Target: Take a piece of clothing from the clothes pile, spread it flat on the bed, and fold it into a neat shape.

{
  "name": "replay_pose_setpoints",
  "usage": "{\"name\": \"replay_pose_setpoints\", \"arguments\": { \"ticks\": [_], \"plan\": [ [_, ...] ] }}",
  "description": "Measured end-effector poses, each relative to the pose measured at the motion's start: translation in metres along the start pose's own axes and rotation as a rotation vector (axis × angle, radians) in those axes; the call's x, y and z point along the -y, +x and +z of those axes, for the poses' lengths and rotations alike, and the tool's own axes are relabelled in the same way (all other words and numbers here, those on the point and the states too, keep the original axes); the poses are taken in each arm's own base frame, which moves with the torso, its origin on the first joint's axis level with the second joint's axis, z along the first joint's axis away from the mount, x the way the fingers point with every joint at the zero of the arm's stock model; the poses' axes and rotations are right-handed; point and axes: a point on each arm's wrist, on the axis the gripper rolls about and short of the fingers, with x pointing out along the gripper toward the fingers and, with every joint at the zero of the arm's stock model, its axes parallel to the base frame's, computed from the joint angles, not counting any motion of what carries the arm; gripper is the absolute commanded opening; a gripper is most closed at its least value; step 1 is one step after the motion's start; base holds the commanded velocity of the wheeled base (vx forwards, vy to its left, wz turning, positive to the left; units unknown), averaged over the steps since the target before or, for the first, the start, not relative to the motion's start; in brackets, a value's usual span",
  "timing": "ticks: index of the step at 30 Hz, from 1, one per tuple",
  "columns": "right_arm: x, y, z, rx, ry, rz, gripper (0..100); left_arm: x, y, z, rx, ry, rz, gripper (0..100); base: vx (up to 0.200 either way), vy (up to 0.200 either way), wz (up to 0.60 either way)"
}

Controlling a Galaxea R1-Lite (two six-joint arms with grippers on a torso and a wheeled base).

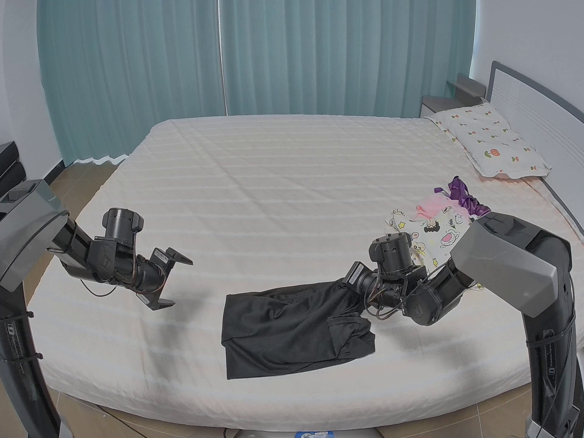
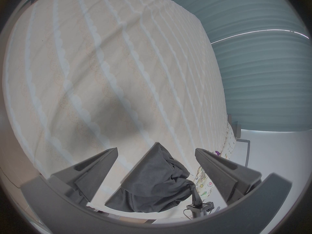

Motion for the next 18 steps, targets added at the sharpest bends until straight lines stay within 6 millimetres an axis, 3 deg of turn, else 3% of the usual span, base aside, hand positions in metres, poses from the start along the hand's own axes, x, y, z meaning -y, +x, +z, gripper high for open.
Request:
{"name": "replay_pose_setpoints", "arguments": {
  "ticks": [7, 8, 18],
  "plan": [
    [0.007, 0.002, 0.011, -0.015, 0.020, 0.020, 0, 0.000, 0.000, 0.000, 0.000, 0.000, 0.000, 100, 0.000, 0.000, 0.00],
    [0.007, 0.002, 0.011, -0.020, 0.020, 0.022, 100, 0.000, 0.000, 0.000, -0.001, 0.000, 0.000, 100, 0.000, 0.000, 0.00],
    [0.016, 0.005, 0.019, -0.012, 0.030, 0.007, 100, 0.000, 0.000, 0.000, -0.001, 0.000, 0.001, 100, 0.000, 0.000, 0.00]
  ]
}}
